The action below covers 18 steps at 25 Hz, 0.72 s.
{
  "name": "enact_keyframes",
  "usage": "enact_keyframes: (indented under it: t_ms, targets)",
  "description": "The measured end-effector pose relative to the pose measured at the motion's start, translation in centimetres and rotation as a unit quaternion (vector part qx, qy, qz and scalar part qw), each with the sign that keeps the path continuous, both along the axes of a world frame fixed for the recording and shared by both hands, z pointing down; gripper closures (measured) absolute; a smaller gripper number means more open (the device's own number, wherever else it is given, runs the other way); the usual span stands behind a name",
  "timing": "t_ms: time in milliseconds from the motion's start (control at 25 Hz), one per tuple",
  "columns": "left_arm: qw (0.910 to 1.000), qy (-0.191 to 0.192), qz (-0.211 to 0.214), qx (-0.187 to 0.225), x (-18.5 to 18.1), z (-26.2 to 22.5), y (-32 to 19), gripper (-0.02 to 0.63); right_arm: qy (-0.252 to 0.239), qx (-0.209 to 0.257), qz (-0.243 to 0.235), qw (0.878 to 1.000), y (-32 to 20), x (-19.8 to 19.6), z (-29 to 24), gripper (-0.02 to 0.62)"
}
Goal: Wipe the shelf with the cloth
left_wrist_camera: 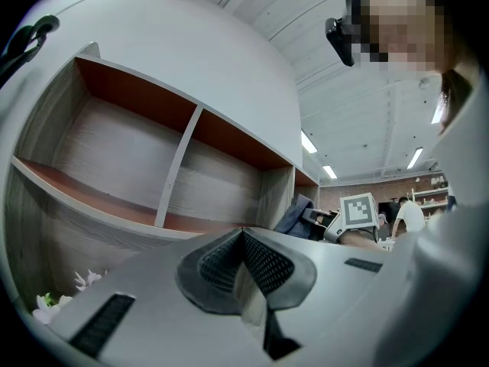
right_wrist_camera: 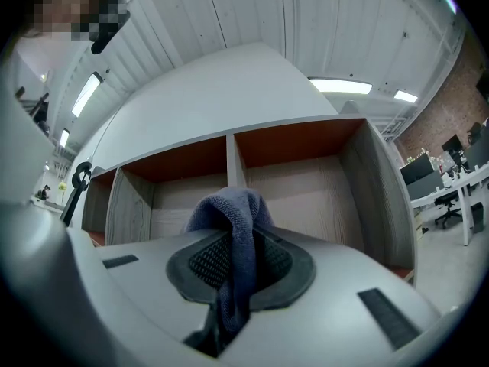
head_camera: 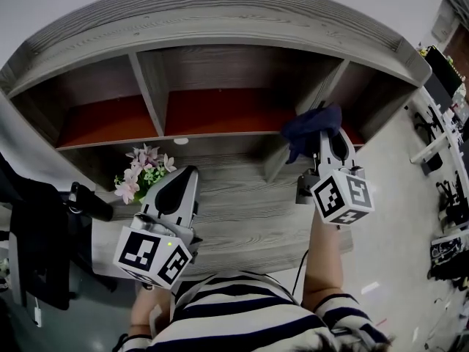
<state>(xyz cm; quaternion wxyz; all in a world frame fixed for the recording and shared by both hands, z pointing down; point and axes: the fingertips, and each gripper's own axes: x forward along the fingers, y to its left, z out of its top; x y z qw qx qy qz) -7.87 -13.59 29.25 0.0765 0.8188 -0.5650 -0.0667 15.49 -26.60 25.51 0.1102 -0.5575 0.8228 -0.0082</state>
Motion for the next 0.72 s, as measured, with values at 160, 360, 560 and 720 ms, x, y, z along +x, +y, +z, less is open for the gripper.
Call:
enact_keyframes:
  t_ms: [160,360,560,720]
  targets:
    - [1.0,-0.001,-0.007,0.0,-0.3,0.0,0.2,0.589,-0.015,-0.003,-0.015,1.0,0.5,-0.2,-0.3,0.537]
    - [0.9996,0.003,-0.028,0.0,-1.6,0.0,0.6,0.589,-0.029,0.021,-0.063,0.997,2.4,-2.4,-2.4,0.537]
    - [0.999,0.004,-0.045,-0.002,-2.6,0.1,1.3,0.589,-0.044,0.045,-0.143,0.988,4.8,-6.7,-4.4,0.537]
    - [0.9978,0.003,-0.067,-0.003,-3.9,0.2,2.1,0.589,-0.036,0.051,-0.209,0.976,6.4,-11.2,-4.7,0.537]
